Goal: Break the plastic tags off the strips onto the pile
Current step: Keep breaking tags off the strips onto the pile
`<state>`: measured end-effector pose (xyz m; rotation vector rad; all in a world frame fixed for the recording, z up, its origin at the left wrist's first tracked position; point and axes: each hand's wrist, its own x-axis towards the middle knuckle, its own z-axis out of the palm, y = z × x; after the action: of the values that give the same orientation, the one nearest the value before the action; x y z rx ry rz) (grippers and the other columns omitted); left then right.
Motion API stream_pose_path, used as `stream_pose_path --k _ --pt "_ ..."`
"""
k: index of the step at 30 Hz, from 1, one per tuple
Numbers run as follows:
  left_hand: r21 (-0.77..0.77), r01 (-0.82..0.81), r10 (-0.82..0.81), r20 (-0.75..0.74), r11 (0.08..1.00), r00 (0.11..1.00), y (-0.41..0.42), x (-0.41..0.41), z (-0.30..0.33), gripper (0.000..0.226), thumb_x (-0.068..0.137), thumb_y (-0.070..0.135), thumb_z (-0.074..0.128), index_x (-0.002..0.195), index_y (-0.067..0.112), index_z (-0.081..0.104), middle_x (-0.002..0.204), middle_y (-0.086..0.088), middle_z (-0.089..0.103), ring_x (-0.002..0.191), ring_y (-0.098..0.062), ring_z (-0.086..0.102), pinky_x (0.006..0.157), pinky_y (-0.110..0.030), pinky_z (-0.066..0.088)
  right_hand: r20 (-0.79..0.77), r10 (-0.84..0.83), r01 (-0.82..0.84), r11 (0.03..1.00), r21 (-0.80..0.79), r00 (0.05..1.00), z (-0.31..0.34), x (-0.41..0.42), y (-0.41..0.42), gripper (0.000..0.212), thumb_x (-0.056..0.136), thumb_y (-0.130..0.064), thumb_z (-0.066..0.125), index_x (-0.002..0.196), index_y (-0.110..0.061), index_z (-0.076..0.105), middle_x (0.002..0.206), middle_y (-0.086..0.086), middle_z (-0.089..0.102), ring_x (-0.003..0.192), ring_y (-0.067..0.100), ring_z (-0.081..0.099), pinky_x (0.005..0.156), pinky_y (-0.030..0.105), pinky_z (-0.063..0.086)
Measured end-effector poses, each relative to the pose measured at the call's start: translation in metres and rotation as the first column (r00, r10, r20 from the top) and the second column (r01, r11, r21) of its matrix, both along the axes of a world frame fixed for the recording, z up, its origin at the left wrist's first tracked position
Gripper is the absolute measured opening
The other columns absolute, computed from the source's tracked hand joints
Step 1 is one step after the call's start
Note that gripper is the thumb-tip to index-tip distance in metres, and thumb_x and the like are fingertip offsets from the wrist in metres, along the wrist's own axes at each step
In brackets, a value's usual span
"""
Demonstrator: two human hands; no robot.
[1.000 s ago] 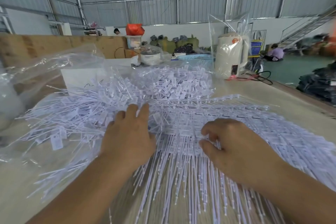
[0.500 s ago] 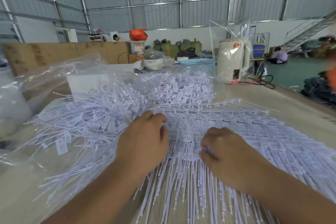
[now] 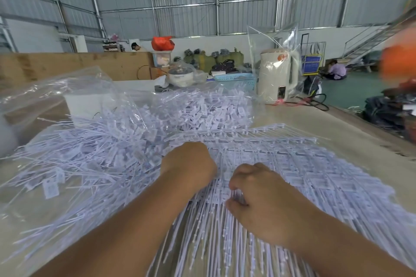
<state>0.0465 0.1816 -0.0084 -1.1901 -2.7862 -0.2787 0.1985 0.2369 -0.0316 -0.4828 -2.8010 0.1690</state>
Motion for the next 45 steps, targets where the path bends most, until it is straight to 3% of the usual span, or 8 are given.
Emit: stream_pose_path --k 6,11,19,24,30,36,39,45 --pt "0.274 0.273 -0.222 -0.204 0.922 0.954 -0.015 0.019 -0.003 0.029 0.093 0.033 0.039 0.066 0.024 0.032 0.065 0.004 0.047 0.058 -0.015 0.047 0.046 -0.028 0.025 -0.014 0.004 -0.005 0.998 -0.063 1.000 0.003 0.000 -0.002 0.026 0.094 -0.038 0.047 0.083 -0.019 0.059 0.093 -0.002 0.048 0.098 0.016 0.043 0.084 0.032 0.044" --pt "0.366 0.425 -0.329 -0.296 0.828 0.897 -0.029 0.020 -0.009 0.029 0.097 0.032 0.042 0.071 0.026 0.031 0.059 0.009 0.037 0.051 -0.007 0.035 0.045 -0.025 0.019 -0.132 -0.065 0.059 0.997 -0.049 0.989 0.013 0.001 -0.004 0.040 0.094 -0.037 0.043 0.058 -0.022 0.034 0.075 -0.002 0.046 0.073 0.018 0.047 0.065 0.030 0.036" --pt "0.246 0.510 -0.471 -0.203 0.824 0.859 -0.046 0.004 -0.021 0.020 0.095 0.036 0.042 0.078 0.026 0.044 0.065 0.010 0.046 0.058 -0.007 0.044 0.051 -0.027 0.031 -0.323 -0.281 0.246 0.959 -0.143 0.904 0.020 0.003 0.005 0.032 0.088 -0.047 0.049 0.073 -0.023 0.035 0.069 -0.003 0.054 0.064 0.019 0.054 0.055 0.030 0.040" --pt "0.195 0.561 -0.576 0.022 0.804 0.817 -0.052 0.002 -0.022 0.026 0.093 0.035 0.052 0.071 0.020 0.048 0.058 0.008 0.049 0.051 -0.006 0.043 0.058 -0.031 0.048 -0.361 -0.331 0.313 0.944 -0.109 0.872 0.020 0.006 0.018 0.027 0.092 -0.050 0.047 0.108 -0.032 0.036 0.069 -0.007 0.057 0.067 0.019 0.060 0.052 0.030 0.042" --pt "0.399 0.342 -0.436 0.175 0.851 0.883 -0.047 -0.002 -0.020 0.047 0.097 0.048 0.043 0.062 0.018 0.048 0.048 0.009 0.047 0.042 -0.005 0.041 0.049 -0.026 0.035 -0.021 -0.276 0.274 0.959 -0.068 0.961 0.010 -0.003 0.014 0.028 0.097 -0.046 0.038 0.083 -0.025 0.051 0.072 -0.005 0.051 0.071 0.021 0.058 0.060 0.030 0.048" --pt "0.255 0.056 -0.080 0.083 0.965 0.993 -0.034 -0.016 -0.020 0.054 0.090 0.063 0.046 0.059 0.019 0.044 0.056 0.006 0.048 0.053 -0.012 0.049 0.048 -0.025 0.031 0.090 -0.179 0.183 0.983 -0.035 0.980 0.011 -0.004 -0.001 0.033 0.094 -0.055 0.037 0.102 -0.024 0.049 0.078 -0.006 0.048 0.082 0.020 0.055 0.067 0.031 0.044" --pt "0.215 0.026 -0.040 0.062 0.976 0.997 -0.029 -0.015 -0.022 0.039 0.089 0.045 0.050 0.062 0.018 0.045 0.061 0.005 0.051 0.056 -0.012 0.050 0.046 -0.025 0.029 0.142 -0.159 0.165 0.986 -0.032 0.977 0.015 0.001 -0.008 0.043 0.090 -0.061 0.040 0.108 -0.023 0.050 0.102 -0.002 0.058 0.097 0.021 0.057 0.076 0.033 0.043" --pt "0.302 0.073 -0.073 -0.010 0.950 0.997 -0.031 -0.007 -0.011 0.034 0.093 0.032 0.042 0.063 0.017 0.045 0.060 0.002 0.052 0.051 -0.012 0.047 0.045 -0.025 0.026 0.179 -0.154 0.166 0.985 -0.054 0.972 0.016 0.003 -0.015 0.064 0.086 -0.070 0.043 0.125 -0.020 0.045 0.107 -0.004 0.051 0.105 0.019 0.051 0.086 0.035 0.044"
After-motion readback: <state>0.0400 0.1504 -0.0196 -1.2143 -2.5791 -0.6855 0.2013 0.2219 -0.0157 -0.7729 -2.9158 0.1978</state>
